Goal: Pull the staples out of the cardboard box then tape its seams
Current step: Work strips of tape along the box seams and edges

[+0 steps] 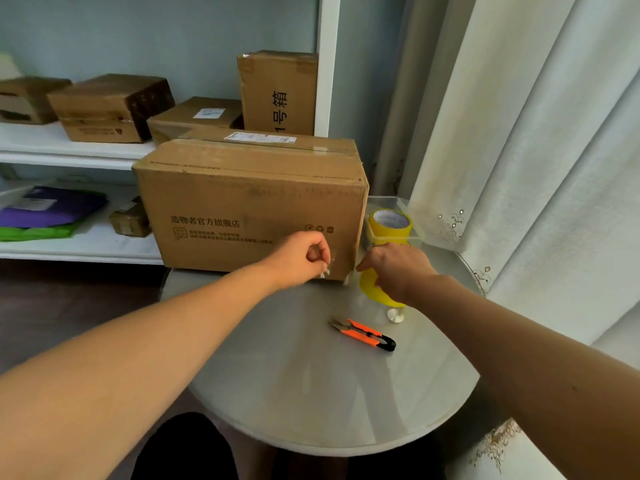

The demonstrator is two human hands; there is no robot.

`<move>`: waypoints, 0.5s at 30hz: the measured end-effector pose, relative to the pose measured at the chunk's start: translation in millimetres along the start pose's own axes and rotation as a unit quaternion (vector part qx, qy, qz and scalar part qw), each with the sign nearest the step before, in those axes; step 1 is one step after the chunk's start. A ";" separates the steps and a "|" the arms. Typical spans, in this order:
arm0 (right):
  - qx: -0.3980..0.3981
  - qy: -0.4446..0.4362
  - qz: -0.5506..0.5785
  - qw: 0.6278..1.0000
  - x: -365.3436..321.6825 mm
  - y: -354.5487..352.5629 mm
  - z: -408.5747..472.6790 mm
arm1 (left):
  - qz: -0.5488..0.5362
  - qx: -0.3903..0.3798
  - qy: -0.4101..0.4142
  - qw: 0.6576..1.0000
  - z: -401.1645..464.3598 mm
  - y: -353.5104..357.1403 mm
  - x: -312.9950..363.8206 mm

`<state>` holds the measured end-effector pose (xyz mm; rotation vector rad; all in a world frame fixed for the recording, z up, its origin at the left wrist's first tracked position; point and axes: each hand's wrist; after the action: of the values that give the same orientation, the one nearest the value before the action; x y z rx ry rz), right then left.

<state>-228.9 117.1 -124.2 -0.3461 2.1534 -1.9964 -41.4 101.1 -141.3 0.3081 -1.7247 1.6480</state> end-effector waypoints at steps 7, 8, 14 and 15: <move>-0.037 -0.019 -0.021 0.999 -5.4 7.6 -10.4 | 0.052 -0.021 0.052 0.997 -6.9 -21.3 16.4; -0.044 -0.015 -0.018 0.999 -3.9 9.0 -11.5 | 0.055 -0.020 0.055 0.997 -7.7 -22.3 17.9; 0.001 0.060 0.126 0.990 -4.5 -14.0 -7.1 | 0.122 -0.030 0.056 0.990 -11.5 -29.0 25.4; 0.039 0.058 0.211 0.975 -4.7 -23.5 -2.3 | 0.137 -0.032 0.057 0.988 -11.3 -30.9 27.0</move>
<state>-224.1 119.1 -100.7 0.2293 1.9936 -1.8818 -37.8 115.1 -101.3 -0.0559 -1.7896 1.7608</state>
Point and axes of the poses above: each hand's wrist, its own z-axis towards the middle knuckle, its own y-axis out of the palm, x = y × z, and after that the axes turned 11 degrees about z, right-handed
